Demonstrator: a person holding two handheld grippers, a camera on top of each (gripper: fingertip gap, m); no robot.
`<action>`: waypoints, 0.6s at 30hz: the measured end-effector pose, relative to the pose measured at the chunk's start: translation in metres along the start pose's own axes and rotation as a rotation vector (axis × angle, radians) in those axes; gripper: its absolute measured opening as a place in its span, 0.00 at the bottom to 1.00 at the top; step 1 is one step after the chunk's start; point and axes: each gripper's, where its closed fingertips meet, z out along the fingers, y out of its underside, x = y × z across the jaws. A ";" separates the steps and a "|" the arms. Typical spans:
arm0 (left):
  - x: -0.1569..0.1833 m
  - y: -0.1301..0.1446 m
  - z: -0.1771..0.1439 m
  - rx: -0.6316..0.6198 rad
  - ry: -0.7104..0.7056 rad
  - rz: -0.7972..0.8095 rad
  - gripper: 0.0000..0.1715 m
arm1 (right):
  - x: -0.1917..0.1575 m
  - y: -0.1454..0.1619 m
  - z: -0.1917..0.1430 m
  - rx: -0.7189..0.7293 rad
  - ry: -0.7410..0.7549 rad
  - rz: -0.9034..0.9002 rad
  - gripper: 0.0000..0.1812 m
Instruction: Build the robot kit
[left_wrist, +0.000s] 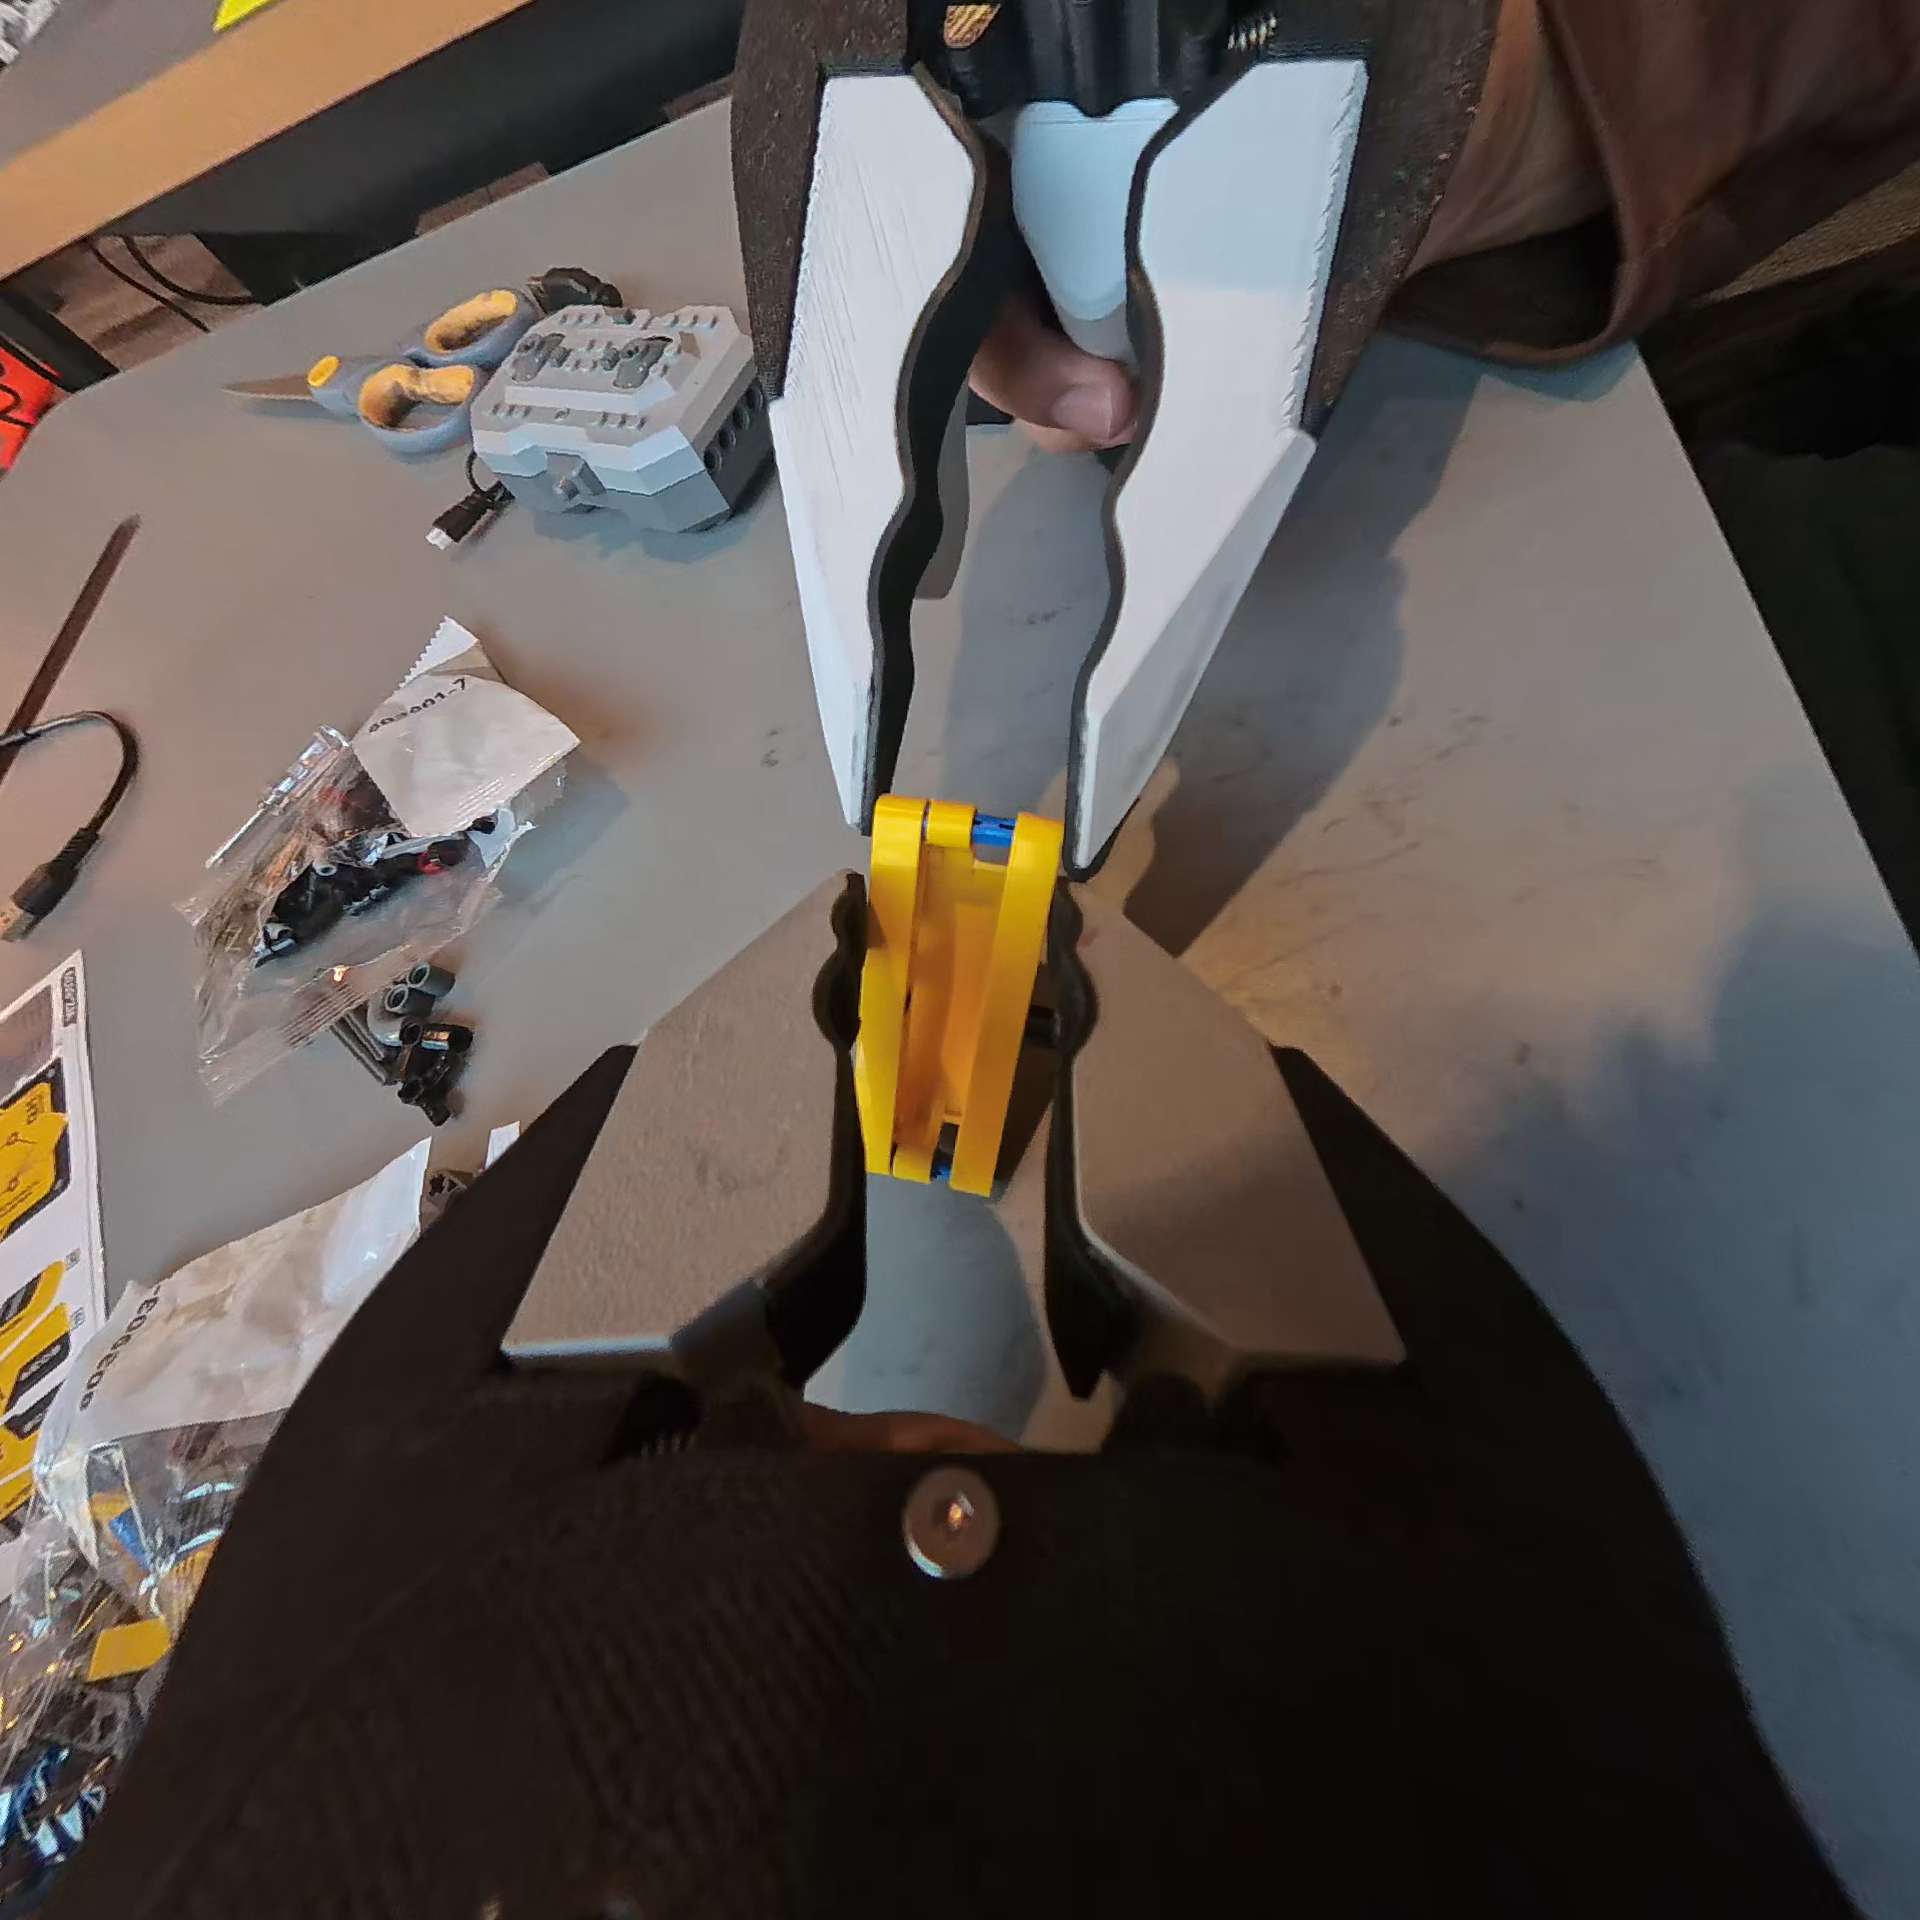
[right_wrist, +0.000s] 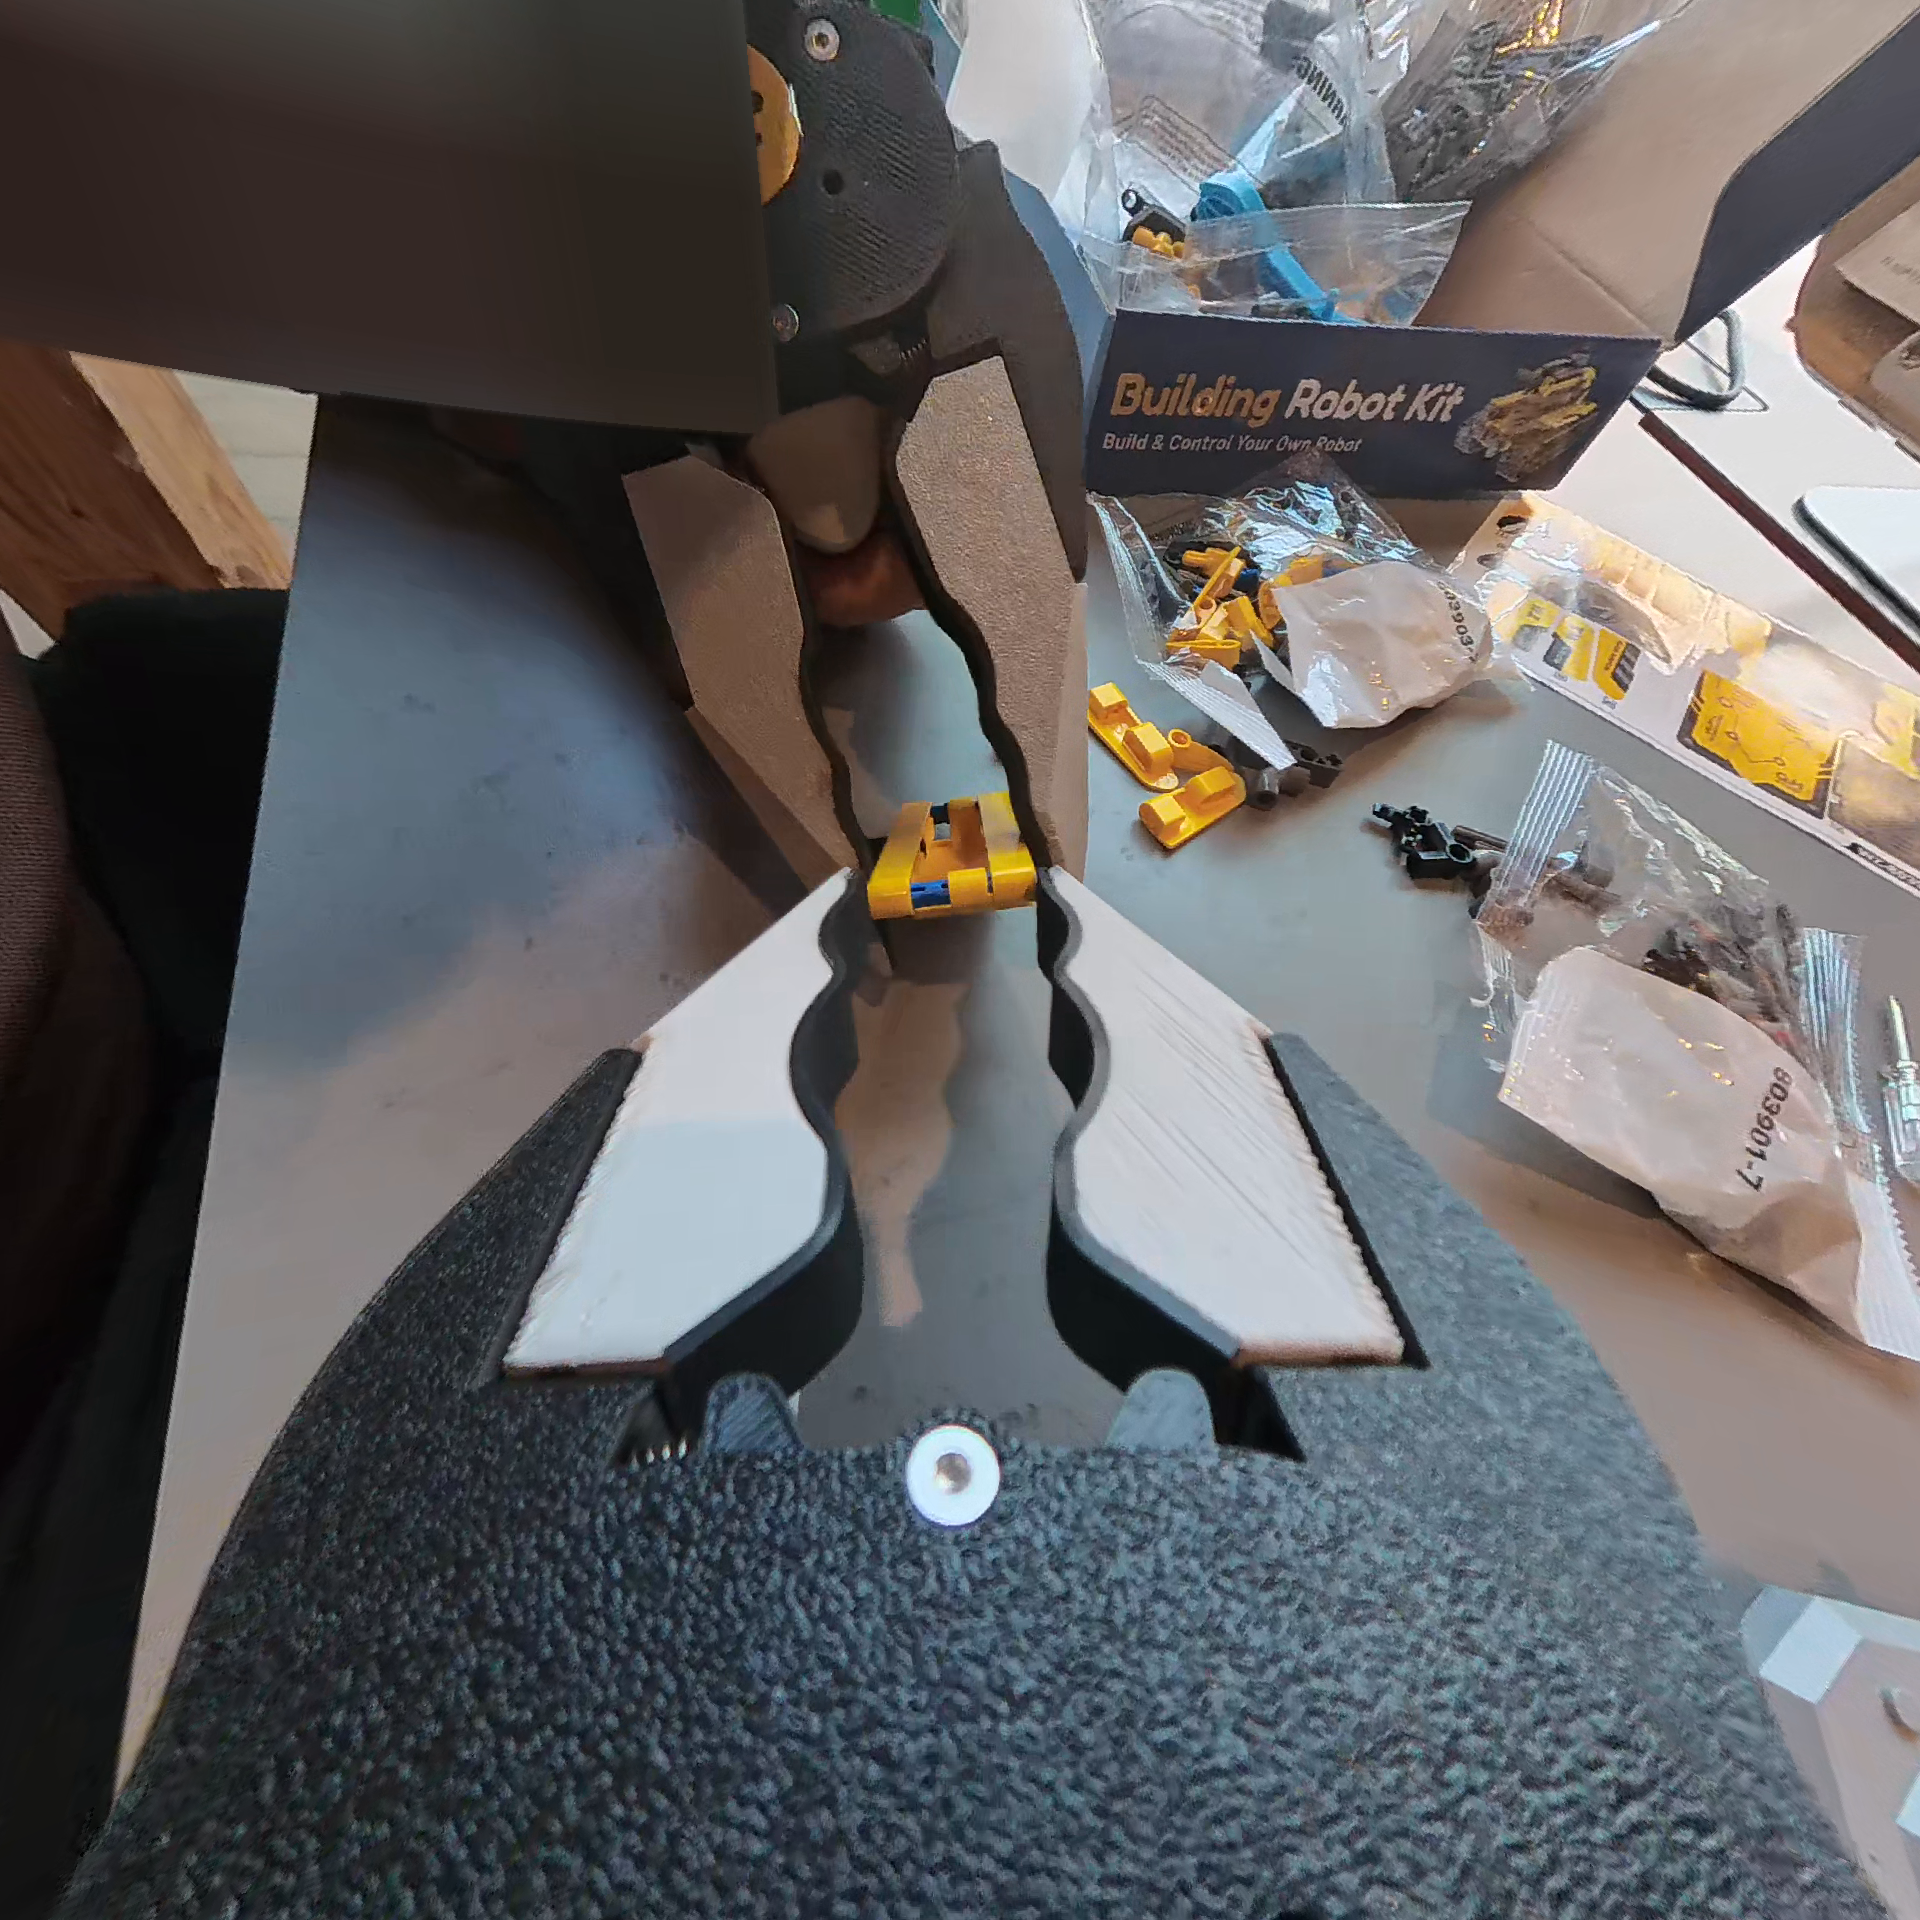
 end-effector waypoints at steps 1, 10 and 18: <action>0.000 0.000 0.000 0.002 -0.004 0.002 0.18 | 0.000 0.000 0.000 0.002 0.005 -0.005 0.17; -0.029 -0.005 -0.009 0.069 -0.124 -0.099 0.18 | 0.013 -0.009 -0.010 0.080 0.074 0.006 0.17; -0.046 -0.015 -0.023 0.233 -0.041 -0.407 0.19 | 0.021 -0.013 -0.016 0.125 0.098 0.043 0.17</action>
